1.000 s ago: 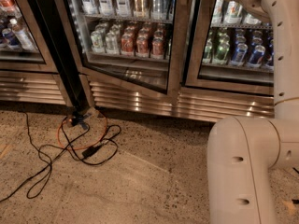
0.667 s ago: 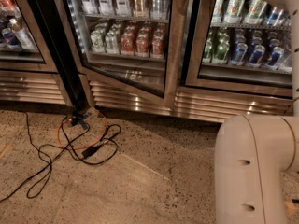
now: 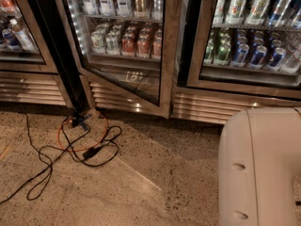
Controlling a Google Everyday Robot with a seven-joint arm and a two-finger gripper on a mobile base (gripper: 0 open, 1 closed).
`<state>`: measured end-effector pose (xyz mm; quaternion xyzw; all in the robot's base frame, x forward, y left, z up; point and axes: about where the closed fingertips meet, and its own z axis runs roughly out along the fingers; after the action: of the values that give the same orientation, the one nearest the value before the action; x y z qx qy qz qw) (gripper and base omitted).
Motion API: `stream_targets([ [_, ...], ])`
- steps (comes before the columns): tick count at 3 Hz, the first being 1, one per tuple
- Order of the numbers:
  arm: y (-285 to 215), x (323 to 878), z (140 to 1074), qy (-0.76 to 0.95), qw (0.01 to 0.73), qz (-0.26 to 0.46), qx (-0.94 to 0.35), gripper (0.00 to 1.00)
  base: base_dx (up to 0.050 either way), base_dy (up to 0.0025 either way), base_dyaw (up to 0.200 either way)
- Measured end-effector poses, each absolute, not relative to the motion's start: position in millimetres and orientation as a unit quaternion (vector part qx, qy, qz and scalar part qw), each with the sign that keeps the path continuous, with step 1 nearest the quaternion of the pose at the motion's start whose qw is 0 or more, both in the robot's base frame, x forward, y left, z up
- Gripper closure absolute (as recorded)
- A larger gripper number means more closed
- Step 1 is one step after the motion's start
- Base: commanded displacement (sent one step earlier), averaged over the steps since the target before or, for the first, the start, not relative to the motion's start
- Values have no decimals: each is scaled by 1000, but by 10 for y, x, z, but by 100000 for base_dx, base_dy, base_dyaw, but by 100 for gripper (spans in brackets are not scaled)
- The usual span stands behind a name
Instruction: Open left fridge door
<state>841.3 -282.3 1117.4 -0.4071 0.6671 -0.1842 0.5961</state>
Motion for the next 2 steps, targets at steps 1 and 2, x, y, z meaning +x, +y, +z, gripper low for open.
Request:
stream_targets([
  [1, -2891, 8410, 11173, 670, 581, -208, -411, 0, 0, 0, 0],
  [2, -2891, 8411, 11173, 670, 581, -208, -411, 0, 0, 0, 0],
])
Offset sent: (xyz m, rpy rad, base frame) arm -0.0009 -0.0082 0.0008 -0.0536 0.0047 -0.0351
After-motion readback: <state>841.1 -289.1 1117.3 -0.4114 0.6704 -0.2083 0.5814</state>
